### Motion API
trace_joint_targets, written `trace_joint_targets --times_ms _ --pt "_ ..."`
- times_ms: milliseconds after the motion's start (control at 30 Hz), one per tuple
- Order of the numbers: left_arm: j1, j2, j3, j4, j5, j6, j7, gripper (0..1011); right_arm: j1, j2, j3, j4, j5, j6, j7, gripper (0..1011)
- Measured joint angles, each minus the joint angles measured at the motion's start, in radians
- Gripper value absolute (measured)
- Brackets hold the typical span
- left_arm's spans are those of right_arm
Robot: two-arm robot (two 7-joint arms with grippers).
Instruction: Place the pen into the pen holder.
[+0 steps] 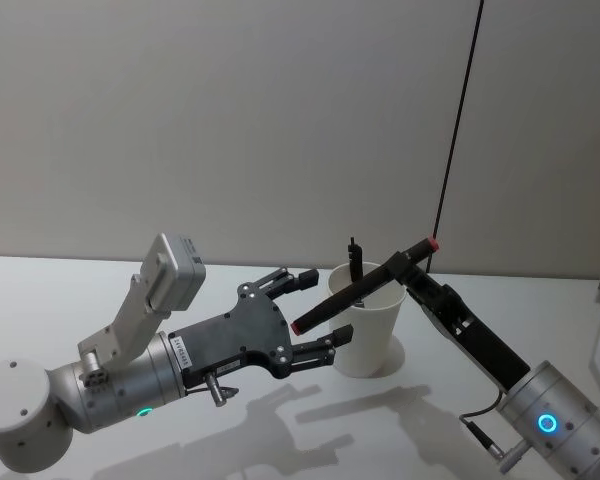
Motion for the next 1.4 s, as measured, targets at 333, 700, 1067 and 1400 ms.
trace_joint_targets --times_ms 333,700,1067,1400 --pt "0.000 0.000 0.000 0.000 0.000 0.000 0.000 1003 0.005 0.008 -0.003 0.000 -0.021 -0.029 0.000 196" --pt "0.000 0.000 0.000 0.000 0.000 0.000 0.000 1003 0.035 0.037 -0.004 0.011 -0.125 -0.141 -0.008 196" --pt "0.000 0.000 0.000 0.000 0.000 0.000 0.000 1003 0.078 0.079 -0.004 0.036 -0.241 -0.253 -0.025 196" --pt "0.000 0.000 0.000 0.000 0.000 0.000 0.000 1003 0.107 0.113 -0.012 0.053 -0.298 -0.303 -0.026 195"
